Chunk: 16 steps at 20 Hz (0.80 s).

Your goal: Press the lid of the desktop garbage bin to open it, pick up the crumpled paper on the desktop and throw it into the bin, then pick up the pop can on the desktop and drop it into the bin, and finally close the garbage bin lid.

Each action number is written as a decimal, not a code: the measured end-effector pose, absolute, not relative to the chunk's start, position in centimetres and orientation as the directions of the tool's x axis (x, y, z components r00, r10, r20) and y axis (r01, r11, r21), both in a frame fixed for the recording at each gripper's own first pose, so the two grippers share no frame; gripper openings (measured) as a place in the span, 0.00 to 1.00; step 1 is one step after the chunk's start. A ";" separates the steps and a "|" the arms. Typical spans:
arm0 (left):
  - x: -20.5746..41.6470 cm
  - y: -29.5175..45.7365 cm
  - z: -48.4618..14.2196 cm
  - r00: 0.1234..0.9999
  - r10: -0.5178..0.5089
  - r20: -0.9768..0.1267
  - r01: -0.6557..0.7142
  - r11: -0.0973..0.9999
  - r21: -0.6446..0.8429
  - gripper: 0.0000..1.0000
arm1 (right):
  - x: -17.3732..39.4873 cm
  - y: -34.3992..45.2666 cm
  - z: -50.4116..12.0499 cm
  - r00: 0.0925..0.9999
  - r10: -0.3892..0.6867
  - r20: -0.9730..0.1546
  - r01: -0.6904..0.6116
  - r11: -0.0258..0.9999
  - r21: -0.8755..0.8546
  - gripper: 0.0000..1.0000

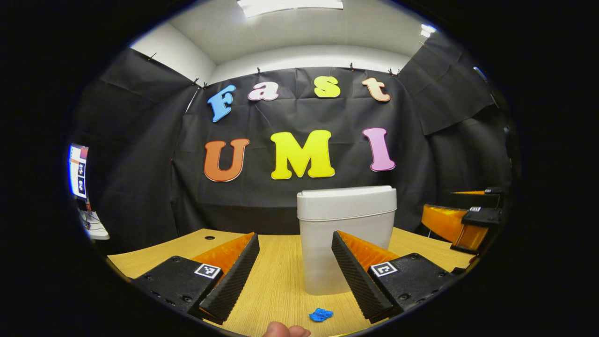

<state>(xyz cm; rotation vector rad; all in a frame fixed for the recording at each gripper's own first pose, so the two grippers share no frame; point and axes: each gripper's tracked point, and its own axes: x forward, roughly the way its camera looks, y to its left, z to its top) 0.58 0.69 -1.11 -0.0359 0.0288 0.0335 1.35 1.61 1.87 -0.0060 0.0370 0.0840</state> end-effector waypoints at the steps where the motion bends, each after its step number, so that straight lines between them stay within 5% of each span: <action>1: 0.7 0.7 -1.3 0.999 0.032 -0.034 -0.033 0.999 -0.034 1.00 | 1.7 2.0 2.6 0.993 0.108 -0.043 -0.108 0.994 0.003 0.95; 4: 0.8 0.9 -1.6 0.999 0.033 -0.043 -0.035 0.999 -0.033 1.00 | 3.6 3.5 5.0 0.977 0.198 -0.076 -0.196 0.980 0.032 0.88; 8: 1.0 1.4 -2.6 0.997 0.040 -0.069 -0.042 0.999 -0.031 1.00 | 6.3 5.3 7.0 0.957 0.265 -0.121 -0.264 0.964 0.024 0.66; 10: 1.1 1.6 -3.0 0.996 0.039 -0.081 -0.042 0.998 -0.043 1.00 | 7.8 6.5 7.3 0.946 0.285 -0.153 -0.283 0.958 0.037 0.65; 11: 1.1 1.7 -3.0 0.996 0.036 -0.084 -0.040 0.998 -0.047 1.00 | 8.4 6.7 7.5 0.942 0.292 -0.169 -0.288 0.956 0.044 0.36; 13: 1.2 1.6 -3.0 0.996 0.030 -0.088 -0.034 0.998 -0.053 1.00 | 10.0 7.6 7.5 0.927 0.313 -0.209 -0.314 0.949 0.029 0.20; 14: 1.2 1.6 -3.0 0.996 0.023 -0.092 -0.028 0.998 -0.054 1.00 | 11.5 7.7 7.0 0.925 0.311 -0.217 -0.310 0.950 0.038 0.27; 15: 1.2 1.4 -3.2 0.995 0.017 -0.095 -0.022 0.998 -0.055 1.00 | 11.6 7.9 7.3 0.916 0.324 -0.238 -0.319 0.946 0.059 0.00; 16: 1.2 1.4 -3.3 0.995 0.013 -0.098 -0.018 0.998 -0.054 1.00 | 12.3 8.1 6.9 0.908 0.332 -0.256 -0.321 0.943 0.083 0.01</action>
